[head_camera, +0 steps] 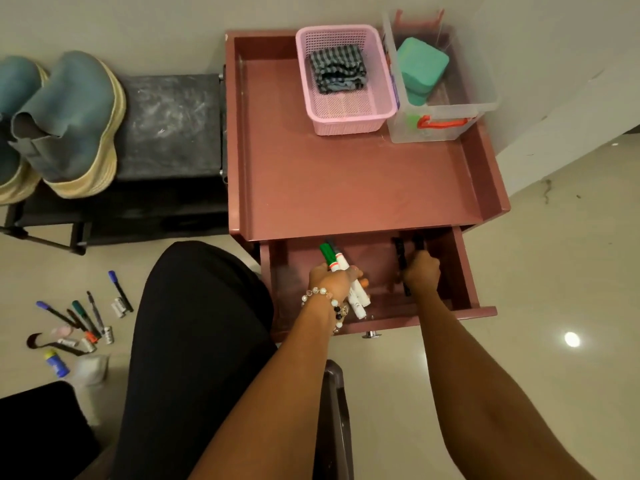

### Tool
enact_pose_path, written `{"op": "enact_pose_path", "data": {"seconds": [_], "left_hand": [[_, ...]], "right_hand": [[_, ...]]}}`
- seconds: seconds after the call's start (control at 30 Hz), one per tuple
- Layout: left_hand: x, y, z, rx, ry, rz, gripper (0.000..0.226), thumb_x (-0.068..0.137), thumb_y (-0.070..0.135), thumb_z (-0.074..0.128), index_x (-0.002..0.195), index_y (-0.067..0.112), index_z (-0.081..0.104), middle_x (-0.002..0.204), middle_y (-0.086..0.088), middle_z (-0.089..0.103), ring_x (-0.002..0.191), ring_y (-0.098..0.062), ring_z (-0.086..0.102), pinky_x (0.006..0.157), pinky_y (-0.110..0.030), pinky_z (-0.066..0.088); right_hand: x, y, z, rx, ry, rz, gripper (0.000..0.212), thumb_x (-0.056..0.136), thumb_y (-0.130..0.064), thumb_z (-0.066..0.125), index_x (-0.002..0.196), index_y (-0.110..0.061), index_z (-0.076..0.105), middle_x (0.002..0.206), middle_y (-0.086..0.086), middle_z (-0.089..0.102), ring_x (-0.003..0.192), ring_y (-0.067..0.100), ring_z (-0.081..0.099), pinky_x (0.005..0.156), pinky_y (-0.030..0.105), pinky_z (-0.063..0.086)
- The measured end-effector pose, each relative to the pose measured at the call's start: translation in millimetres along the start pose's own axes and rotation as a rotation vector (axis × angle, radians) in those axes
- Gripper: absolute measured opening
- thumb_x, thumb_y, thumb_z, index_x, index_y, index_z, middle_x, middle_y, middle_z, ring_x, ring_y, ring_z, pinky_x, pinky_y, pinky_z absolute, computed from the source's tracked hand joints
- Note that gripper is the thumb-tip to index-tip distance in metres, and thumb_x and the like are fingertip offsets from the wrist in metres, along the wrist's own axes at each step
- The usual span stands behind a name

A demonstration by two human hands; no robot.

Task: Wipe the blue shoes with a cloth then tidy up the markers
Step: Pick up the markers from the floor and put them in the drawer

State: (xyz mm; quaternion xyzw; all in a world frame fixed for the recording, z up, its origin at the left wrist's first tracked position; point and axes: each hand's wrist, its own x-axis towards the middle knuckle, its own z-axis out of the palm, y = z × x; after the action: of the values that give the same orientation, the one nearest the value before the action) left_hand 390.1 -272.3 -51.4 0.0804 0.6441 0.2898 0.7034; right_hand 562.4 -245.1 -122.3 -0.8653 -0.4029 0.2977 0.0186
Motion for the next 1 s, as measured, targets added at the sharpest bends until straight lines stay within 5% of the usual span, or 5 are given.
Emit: {"op": "enact_pose_path", "data": {"seconds": [0.6, 0.73, 0.83, 0.9, 1.0], "left_hand": [[-0.8, -1.0, 9.3, 0.021, -0.014, -0.062, 0.011, 0.088, 0.0, 0.062, 0.084, 0.007, 0.055, 0.076, -0.012, 0.062, 0.071, -0.025, 0.064, 0.084, -0.055, 0.053], [1.2, -1.4, 10.1, 0.051, 0.014, -0.052, 0.012, 0.084, 0.004, 0.067, 0.08, 0.009, 0.057, 0.076, -0.009, 0.063, 0.071, -0.024, 0.063, 0.078, -0.046, 0.056], [3.0, -3.8, 8.8, 0.114, 0.037, -0.001, 0.011, 0.082, 0.008, 0.072, 0.084, 0.009, 0.062, 0.074, -0.006, 0.064, 0.065, -0.02, 0.063, 0.068, -0.033, 0.057], [1.7, -6.4, 8.3, 0.126, 0.013, 0.01, 0.018, 0.08, 0.005, 0.074, 0.096, 0.006, 0.064, 0.076, -0.007, 0.066, 0.062, -0.018, 0.063, 0.063, -0.03, 0.057], [-2.1, -9.5, 8.4, 0.212, 0.008, 0.008, 0.017, 0.081, 0.009, 0.074, 0.095, 0.007, 0.066, 0.074, -0.008, 0.066, 0.052, -0.014, 0.059, 0.05, -0.023, 0.053]], "right_hand": [[2.3, 24.3, -2.6, -0.293, 0.125, -0.143, 0.021, 0.093, 0.003, 0.047, 0.111, 0.004, 0.058, 0.107, 0.023, 0.062, 0.099, 0.038, 0.06, 0.083, 0.043, 0.051], [-7.2, 18.0, -11.6, 0.103, 0.132, -0.096, 0.02, 0.087, 0.008, 0.052, 0.104, 0.005, 0.064, 0.095, 0.02, 0.067, 0.084, 0.033, 0.064, 0.075, 0.039, 0.054], [-59.1, 5.7, -25.1, 0.714, -0.195, -0.051, 0.018, 0.081, 0.0, 0.069, 0.099, -0.001, 0.066, 0.087, 0.01, 0.071, 0.075, 0.023, 0.07, 0.069, 0.036, 0.06], [-94.2, 3.2, -31.3, 0.788, -0.42, -0.183, 0.021, 0.079, -0.008, 0.072, 0.099, -0.006, 0.067, 0.088, 0.009, 0.073, 0.078, 0.021, 0.071, 0.068, 0.033, 0.06], [-111.9, 7.2, -28.2, 0.776, -0.472, -0.23, 0.029, 0.076, -0.007, 0.074, 0.104, -0.007, 0.066, 0.09, 0.012, 0.073, 0.08, 0.025, 0.072, 0.066, 0.031, 0.059]]}}
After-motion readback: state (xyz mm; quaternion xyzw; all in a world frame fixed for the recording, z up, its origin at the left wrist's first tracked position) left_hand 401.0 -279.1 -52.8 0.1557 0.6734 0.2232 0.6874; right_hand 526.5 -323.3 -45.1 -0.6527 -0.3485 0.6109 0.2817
